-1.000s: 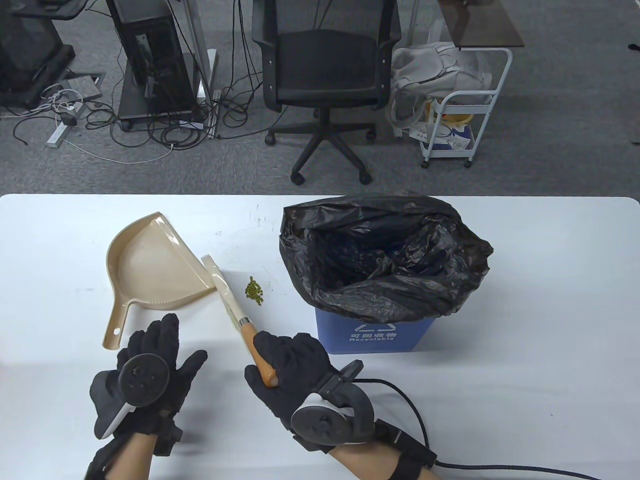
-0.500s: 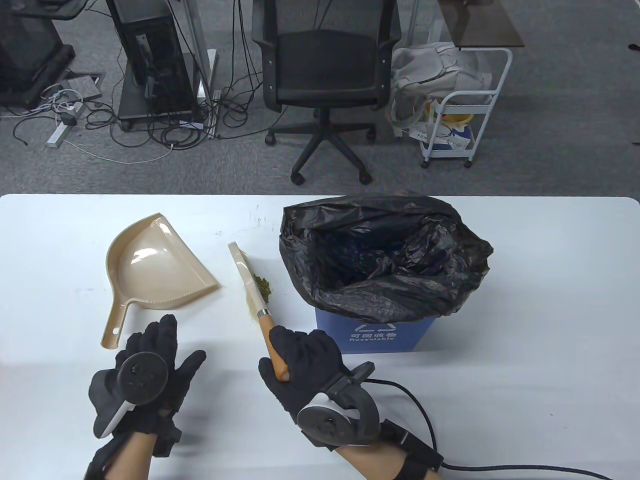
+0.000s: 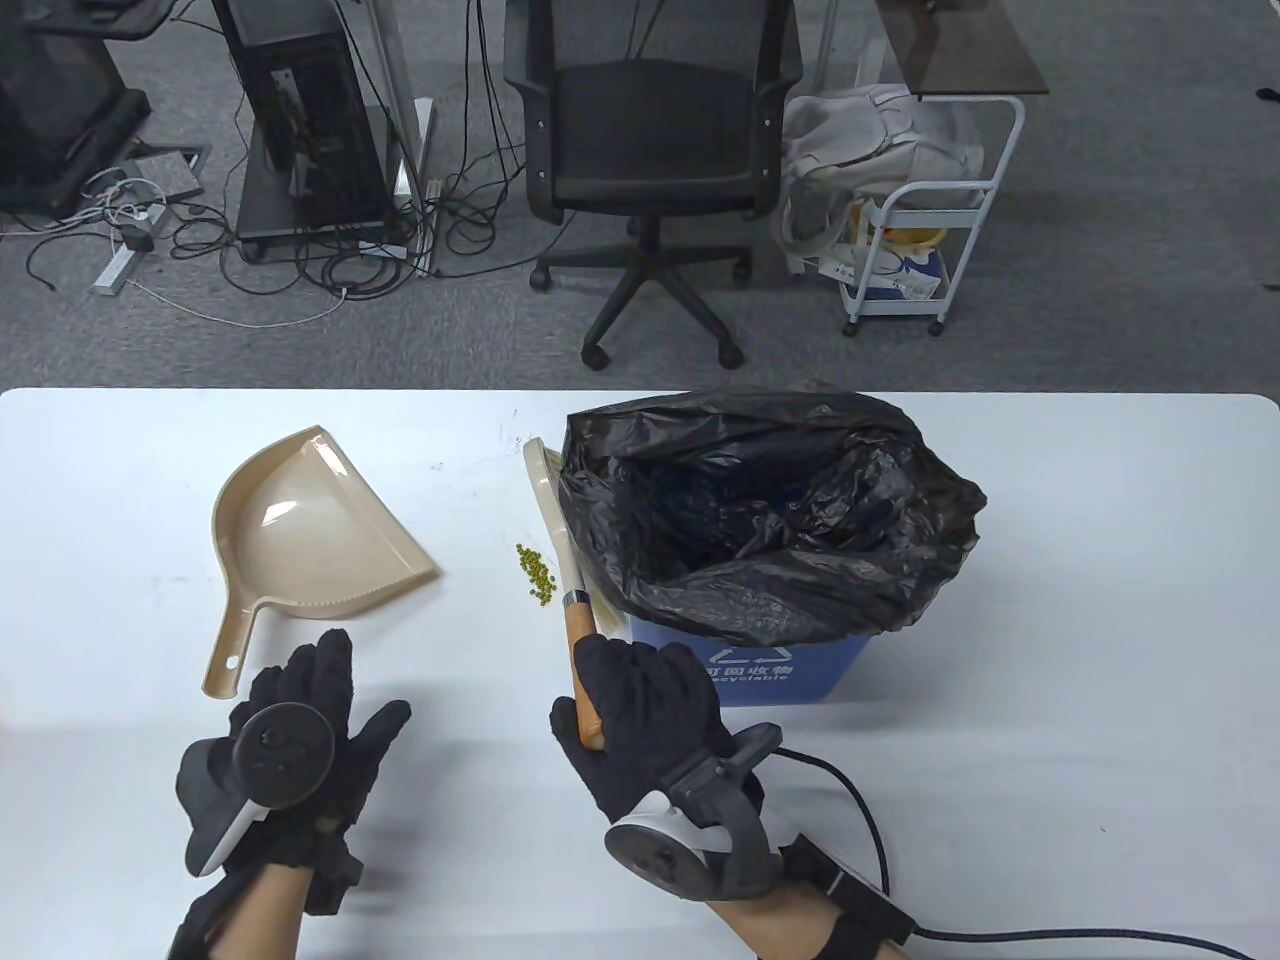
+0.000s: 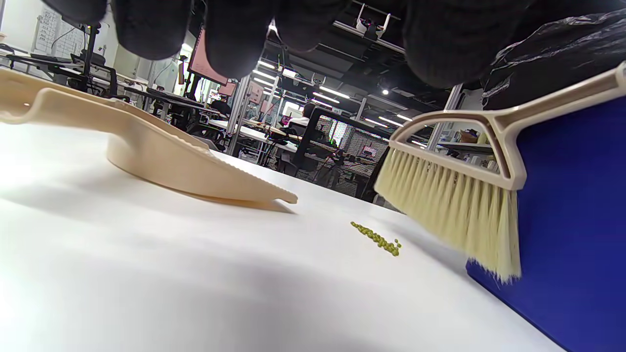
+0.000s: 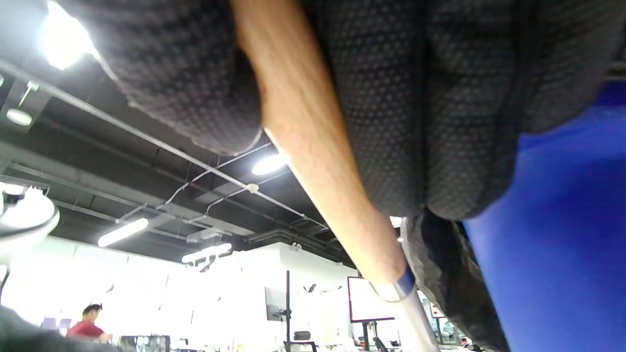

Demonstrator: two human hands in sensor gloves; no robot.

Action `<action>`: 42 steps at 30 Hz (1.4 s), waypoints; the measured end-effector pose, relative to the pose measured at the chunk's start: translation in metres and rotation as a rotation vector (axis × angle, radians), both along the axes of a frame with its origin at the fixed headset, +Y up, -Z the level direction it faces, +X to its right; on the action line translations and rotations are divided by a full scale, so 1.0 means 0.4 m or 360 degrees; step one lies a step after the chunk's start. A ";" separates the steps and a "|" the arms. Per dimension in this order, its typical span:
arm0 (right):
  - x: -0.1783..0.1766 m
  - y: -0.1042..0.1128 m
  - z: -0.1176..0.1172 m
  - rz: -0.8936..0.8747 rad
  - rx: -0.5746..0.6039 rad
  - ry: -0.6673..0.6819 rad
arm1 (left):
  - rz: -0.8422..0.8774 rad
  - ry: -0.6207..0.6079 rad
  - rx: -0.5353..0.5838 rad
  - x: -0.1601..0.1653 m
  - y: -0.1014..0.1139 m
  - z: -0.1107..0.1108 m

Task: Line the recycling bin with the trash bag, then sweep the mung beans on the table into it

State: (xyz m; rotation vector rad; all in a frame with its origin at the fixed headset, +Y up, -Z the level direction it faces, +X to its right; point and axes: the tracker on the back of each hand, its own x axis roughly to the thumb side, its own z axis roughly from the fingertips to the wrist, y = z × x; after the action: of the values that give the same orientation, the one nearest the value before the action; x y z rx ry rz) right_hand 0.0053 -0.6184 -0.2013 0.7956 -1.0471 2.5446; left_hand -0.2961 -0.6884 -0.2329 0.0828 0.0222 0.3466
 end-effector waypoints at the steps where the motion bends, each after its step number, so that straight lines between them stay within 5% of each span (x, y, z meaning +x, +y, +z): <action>1: -0.006 -0.010 -0.003 0.0035 -0.0004 -0.0014 | 0.0000 0.0001 0.0002 0.000 -0.001 0.000; 14: -0.020 -0.025 -0.039 -0.0138 -0.0181 0.0092 | 0.0006 0.0017 0.0001 -0.004 -0.003 -0.001; 42: 0.051 -0.032 -0.013 -0.0062 -0.0089 0.0096 | -0.0096 -0.0030 0.0312 0.041 0.056 0.019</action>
State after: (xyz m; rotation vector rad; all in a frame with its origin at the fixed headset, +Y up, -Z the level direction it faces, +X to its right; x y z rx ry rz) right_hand 0.0256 -0.6312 -0.2064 0.8237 -0.9595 2.4898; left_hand -0.2795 -0.6661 -0.2252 0.2736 -0.0327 0.2887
